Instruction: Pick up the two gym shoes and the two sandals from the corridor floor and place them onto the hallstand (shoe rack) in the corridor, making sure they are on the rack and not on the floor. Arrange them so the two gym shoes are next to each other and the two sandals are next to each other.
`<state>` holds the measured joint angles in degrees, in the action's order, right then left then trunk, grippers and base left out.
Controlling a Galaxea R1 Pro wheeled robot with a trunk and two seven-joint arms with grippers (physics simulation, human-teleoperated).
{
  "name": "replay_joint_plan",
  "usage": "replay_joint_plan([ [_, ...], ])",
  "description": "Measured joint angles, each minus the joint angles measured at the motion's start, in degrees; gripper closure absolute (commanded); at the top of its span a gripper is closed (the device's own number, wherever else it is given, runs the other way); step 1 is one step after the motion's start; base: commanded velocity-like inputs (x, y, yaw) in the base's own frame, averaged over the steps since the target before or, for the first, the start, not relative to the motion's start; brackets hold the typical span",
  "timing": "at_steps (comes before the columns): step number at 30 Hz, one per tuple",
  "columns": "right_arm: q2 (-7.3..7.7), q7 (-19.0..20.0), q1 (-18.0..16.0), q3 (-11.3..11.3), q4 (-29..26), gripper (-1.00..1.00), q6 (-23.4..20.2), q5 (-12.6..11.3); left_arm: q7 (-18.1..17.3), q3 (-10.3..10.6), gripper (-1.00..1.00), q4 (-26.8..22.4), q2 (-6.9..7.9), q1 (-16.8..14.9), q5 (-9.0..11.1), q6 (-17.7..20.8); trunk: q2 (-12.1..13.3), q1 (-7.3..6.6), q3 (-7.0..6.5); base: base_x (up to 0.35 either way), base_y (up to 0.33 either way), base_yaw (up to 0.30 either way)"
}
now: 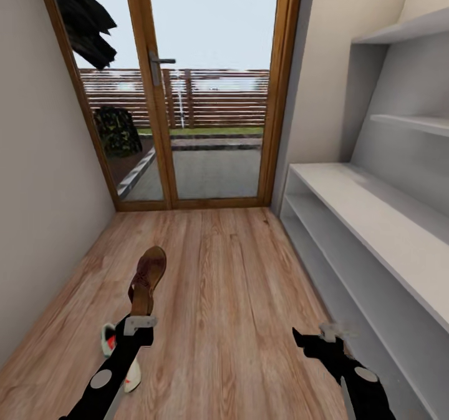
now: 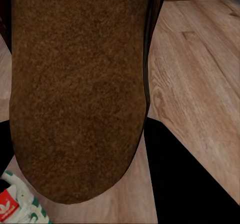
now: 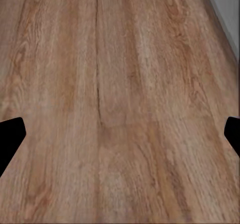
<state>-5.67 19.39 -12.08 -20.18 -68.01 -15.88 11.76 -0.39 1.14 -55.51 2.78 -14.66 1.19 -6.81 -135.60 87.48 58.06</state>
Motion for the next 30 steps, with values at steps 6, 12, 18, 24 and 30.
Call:
replay_joint_plan([
  [6, -2.18, -23.9, -0.1, 17.6, -3.4, -1.00, 1.1, 2.7, 0.1, 0.0, 1.00, -0.3, -0.01, 0.0, 0.0, 0.0, 0.0, 0.00, 0.00, 0.340, 0.000, 0.000],
  [12, -2.40, -28.2, -0.1, 21.5, -4.3, -1.00, 1.4, 2.3, 0.1, -0.1, 1.00, -0.4, -0.01, 0.0, 0.0, 0.0, 0.0, 0.00, 0.00, 0.340, 0.000, 0.000],
  [18, -2.42, -28.8, -0.1, 21.7, -4.6, -1.00, 1.4, 1.6, 0.1, 0.0, 1.00, -0.4, -0.01, 0.0, 0.0, 0.0, 0.0, 0.00, 0.00, 0.340, 0.000, 0.000],
  [24, -2.35, -28.8, 0.0, 21.8, -6.0, -1.00, 1.4, -3.1, 0.0, 0.0, 1.00, -0.5, -0.01, 0.0, 0.0, 0.0, 0.0, 0.00, 0.00, 0.340, 0.000, 0.000],
  [30, -2.33, -28.9, 0.0, 22.2, -5.8, -1.00, 1.4, -4.0, 0.0, 0.0, 1.00, -0.6, -0.01, 0.0, 0.0, 0.0, 0.0, 0.00, 0.00, 0.340, -0.001, 0.000],
])
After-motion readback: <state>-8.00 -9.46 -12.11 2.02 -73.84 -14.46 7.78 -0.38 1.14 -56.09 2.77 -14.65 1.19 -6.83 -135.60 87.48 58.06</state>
